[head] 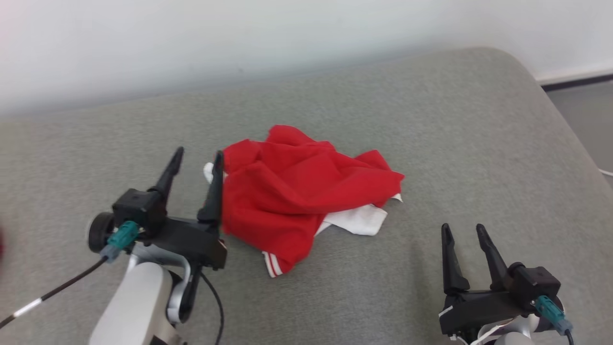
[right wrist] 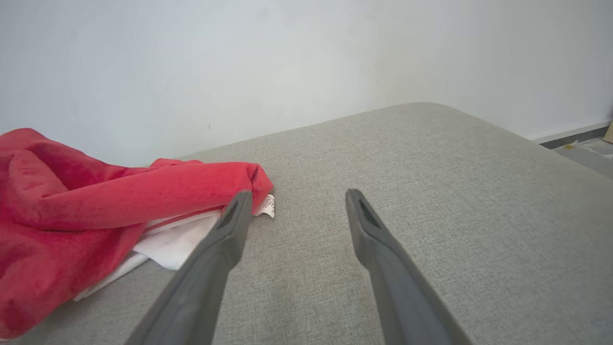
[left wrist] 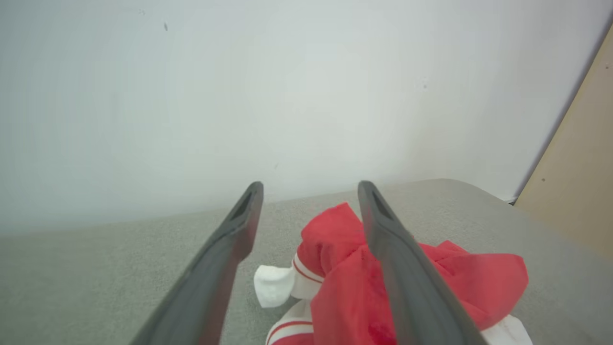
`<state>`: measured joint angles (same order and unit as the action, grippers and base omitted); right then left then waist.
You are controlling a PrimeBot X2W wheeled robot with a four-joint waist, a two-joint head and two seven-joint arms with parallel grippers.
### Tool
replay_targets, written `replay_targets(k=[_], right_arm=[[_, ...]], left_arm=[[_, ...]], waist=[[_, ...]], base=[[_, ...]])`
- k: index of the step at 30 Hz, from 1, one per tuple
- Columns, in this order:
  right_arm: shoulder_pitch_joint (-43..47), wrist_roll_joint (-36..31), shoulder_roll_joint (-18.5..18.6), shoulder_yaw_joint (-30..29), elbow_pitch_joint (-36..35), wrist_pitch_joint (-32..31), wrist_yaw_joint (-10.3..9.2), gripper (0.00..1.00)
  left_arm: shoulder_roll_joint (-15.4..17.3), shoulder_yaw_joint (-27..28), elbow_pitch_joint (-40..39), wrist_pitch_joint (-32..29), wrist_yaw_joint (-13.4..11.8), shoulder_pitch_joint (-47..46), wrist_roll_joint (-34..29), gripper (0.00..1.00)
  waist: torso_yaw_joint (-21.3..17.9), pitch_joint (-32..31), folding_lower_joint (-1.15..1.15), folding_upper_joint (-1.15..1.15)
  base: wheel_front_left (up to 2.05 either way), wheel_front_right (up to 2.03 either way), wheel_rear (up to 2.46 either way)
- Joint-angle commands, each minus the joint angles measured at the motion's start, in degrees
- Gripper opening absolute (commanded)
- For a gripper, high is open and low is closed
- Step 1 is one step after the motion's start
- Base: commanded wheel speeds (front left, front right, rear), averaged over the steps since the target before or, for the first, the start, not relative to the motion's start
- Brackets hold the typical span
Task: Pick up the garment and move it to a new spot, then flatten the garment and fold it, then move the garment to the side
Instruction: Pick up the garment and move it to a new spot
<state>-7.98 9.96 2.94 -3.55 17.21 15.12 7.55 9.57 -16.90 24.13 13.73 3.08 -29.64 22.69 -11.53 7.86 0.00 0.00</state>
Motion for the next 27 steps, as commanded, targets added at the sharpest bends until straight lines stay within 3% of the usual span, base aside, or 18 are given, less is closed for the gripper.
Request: replay_targets(k=[1, 14, 27], right_arm=[[0.52, -0.48, -0.13, -0.1, -0.21, 0.05, -0.12, 1.0], [2.74, -1.87, -0.11, -0.85, -1.36, 0.04, -0.12, 1.0], [4.98, -4.35, -0.12, -0.99, -4.34, -2.05, -0.12, 1.0]], left_arm=[[0.54, 0.36, -0.46, 0.35, -0.16, 0.81, -0.61, 1.0], [6.58, 6.83, -11.22, 1.48, -3.55, 13.96, -0.16, 1.0], [5.9, 12.25, -17.27, 1.49, -6.4, 28.3, -3.95, 1.0]], waist=[[2.38, -1.74, 0.0, 0.0], [6.7, -5.04, 0.0, 0.0], [7.91, -7.57, 0.0, 0.0]], base=[[0.0, 0.0, 0.0], [0.0, 0.0, 0.0], [0.0, 0.0, 0.0]])
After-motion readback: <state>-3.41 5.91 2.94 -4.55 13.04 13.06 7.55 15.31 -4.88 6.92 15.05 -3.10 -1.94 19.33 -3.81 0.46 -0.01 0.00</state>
